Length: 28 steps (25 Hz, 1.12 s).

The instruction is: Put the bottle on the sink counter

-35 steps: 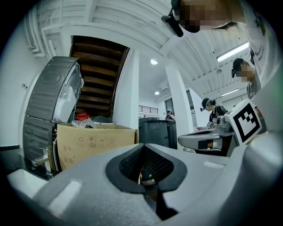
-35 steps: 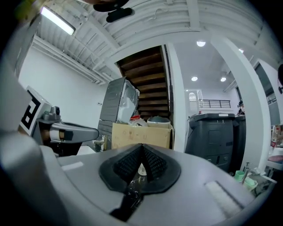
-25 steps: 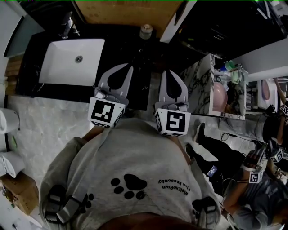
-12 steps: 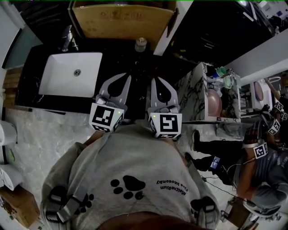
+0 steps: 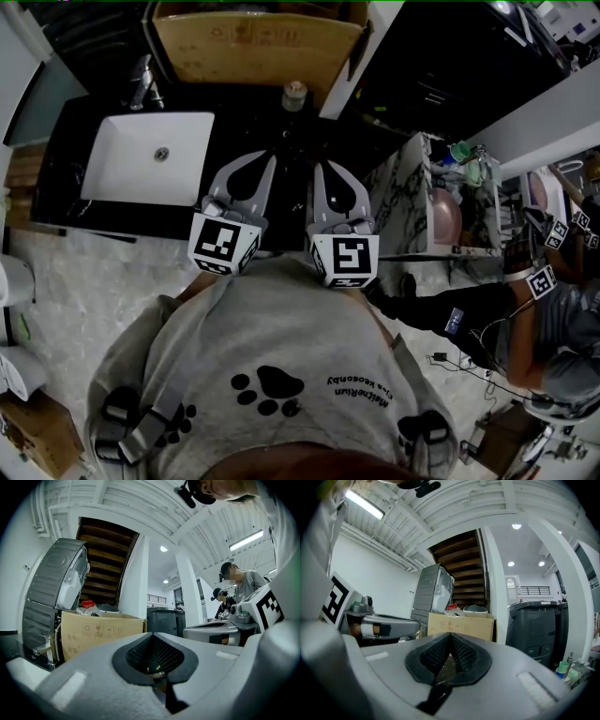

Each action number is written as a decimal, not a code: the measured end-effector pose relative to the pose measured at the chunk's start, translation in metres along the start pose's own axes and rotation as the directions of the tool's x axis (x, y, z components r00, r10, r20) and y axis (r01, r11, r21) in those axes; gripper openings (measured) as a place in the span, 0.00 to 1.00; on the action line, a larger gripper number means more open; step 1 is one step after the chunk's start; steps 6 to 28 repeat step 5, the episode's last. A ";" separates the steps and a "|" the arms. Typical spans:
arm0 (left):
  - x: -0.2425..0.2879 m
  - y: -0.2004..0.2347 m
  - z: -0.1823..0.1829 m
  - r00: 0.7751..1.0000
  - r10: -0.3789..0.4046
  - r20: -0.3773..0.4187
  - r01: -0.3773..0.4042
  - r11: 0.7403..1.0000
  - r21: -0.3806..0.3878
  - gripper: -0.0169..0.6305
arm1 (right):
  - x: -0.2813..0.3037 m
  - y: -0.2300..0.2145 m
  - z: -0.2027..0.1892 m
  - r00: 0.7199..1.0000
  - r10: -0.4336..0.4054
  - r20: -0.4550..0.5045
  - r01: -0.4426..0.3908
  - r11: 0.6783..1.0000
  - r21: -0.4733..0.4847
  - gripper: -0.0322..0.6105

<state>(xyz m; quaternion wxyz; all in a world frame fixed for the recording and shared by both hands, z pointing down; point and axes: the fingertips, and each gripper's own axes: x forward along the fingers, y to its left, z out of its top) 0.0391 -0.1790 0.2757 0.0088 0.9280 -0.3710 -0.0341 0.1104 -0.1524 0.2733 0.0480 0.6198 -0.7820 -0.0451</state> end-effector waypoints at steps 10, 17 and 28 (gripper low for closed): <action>0.003 0.004 0.001 1.000 0.000 -0.005 0.000 1.000 0.010 0.03 | 0.007 0.000 0.002 1.000 0.001 0.005 -0.001 1.000 0.008 0.05; 0.003 0.004 0.001 1.000 0.000 -0.005 0.000 1.000 0.010 0.03 | 0.007 0.000 0.002 1.000 0.001 0.005 -0.001 1.000 0.008 0.05; 0.003 0.004 0.001 1.000 0.000 -0.005 0.000 1.000 0.010 0.03 | 0.007 0.000 0.002 1.000 0.001 0.005 -0.001 1.000 0.008 0.05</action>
